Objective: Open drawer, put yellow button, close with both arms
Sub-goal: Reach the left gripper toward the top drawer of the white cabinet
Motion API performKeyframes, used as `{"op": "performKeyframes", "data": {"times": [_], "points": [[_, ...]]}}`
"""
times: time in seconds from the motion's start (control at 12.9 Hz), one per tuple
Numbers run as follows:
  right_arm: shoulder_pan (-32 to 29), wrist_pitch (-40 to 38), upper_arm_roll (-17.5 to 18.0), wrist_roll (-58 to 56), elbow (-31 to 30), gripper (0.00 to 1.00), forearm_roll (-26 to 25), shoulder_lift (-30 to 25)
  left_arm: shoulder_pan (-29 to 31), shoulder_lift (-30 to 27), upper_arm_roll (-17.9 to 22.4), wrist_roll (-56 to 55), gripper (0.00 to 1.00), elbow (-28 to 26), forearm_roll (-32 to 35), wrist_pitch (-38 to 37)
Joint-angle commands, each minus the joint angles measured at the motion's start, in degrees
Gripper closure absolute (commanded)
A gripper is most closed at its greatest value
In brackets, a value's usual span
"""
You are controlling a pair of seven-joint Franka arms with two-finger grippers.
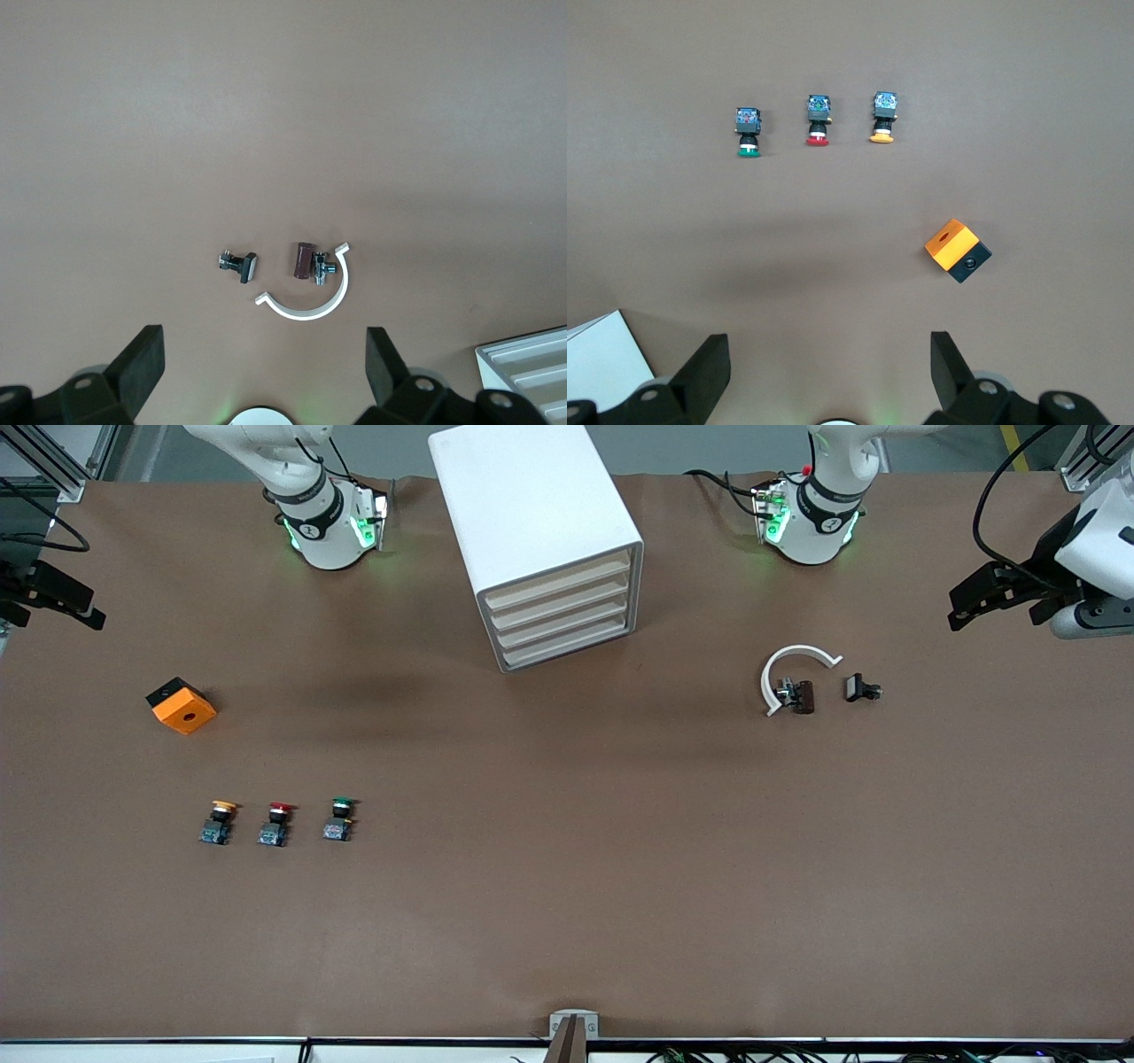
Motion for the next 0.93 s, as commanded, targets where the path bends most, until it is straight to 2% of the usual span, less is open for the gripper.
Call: {"op": "performKeyframes", "data": {"times": [0.0,0.39,0.62,0.85], "points": [[-0.70,0.05,0.81,0.69,-0.10,0.00,0.35,-0.87,0.51,0.60,-0.31,1.19,0.00,1.59,0.47,-0.98],[-0.52,0.14,0.98,0.61,-0.01,0.00,0.61,-0.87,0.24,3.75,-0.31,1.27,0.00,2.90,0.47,-0.98],[-0.26,0.05,1.16,0.61,-0.01,0.00,0.70,-0.87,0.51,9.89,-0.31,1.45,0.00,3.43,0.39,-0.19],[-0.17,0.14,1.16,0.61,-0.01,0.00,0.61,-0.87,-0.28,14.91,-0.40,0.04,0.00,3.35,-0.40,4.28]]}}
